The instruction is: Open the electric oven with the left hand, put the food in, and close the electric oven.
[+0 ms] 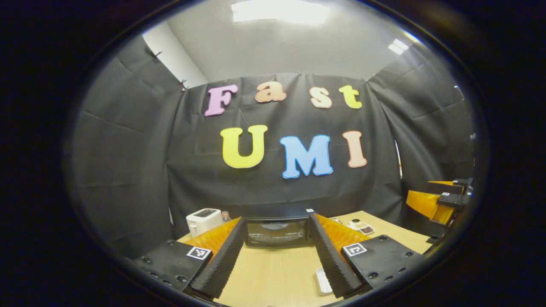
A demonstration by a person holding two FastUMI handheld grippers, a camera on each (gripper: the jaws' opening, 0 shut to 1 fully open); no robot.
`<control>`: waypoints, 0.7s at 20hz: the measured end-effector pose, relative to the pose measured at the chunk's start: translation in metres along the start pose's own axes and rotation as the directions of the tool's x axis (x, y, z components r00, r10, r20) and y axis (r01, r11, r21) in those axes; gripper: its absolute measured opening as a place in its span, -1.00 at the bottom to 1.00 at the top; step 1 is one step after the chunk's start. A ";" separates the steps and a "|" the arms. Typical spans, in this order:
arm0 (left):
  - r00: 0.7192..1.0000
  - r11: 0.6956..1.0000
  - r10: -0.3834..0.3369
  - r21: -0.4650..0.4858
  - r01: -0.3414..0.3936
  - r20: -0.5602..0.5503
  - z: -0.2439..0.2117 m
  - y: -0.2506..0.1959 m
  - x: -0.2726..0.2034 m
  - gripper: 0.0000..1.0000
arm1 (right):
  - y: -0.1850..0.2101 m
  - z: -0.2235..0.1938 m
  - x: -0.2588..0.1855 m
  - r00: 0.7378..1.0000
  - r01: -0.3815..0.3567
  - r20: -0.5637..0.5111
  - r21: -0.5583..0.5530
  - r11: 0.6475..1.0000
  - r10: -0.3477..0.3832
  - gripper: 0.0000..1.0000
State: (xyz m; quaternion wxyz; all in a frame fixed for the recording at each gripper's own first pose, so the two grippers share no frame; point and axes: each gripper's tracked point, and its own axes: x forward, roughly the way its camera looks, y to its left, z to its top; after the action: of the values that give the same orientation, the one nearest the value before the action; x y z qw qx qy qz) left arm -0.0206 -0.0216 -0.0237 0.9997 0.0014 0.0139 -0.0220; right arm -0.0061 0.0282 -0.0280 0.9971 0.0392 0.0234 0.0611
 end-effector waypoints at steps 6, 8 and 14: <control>1.000 1.000 -0.005 0.001 0.005 0.014 0.006 0.010 -0.001 1.00 | 0.008 0.002 -0.002 1.000 -0.001 0.000 -0.006 1.000 0.001 0.95; 1.000 1.000 -0.007 0.002 0.007 0.019 0.007 0.012 -0.001 1.00 | 0.012 0.003 -0.002 1.000 -0.007 0.004 -0.008 1.000 0.007 0.95; 1.000 1.000 0.004 0.001 -0.004 0.022 0.007 0.021 -0.006 1.00 | 0.021 0.007 -0.001 1.000 -0.026 0.008 -0.010 1.000 0.026 0.95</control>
State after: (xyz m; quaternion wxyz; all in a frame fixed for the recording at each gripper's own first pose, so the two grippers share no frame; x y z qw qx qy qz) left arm -0.0252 -0.0004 -0.0169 0.9998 0.0017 0.0027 -0.0201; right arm -0.0095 0.0478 -0.0191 0.9965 0.0347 0.0187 0.0741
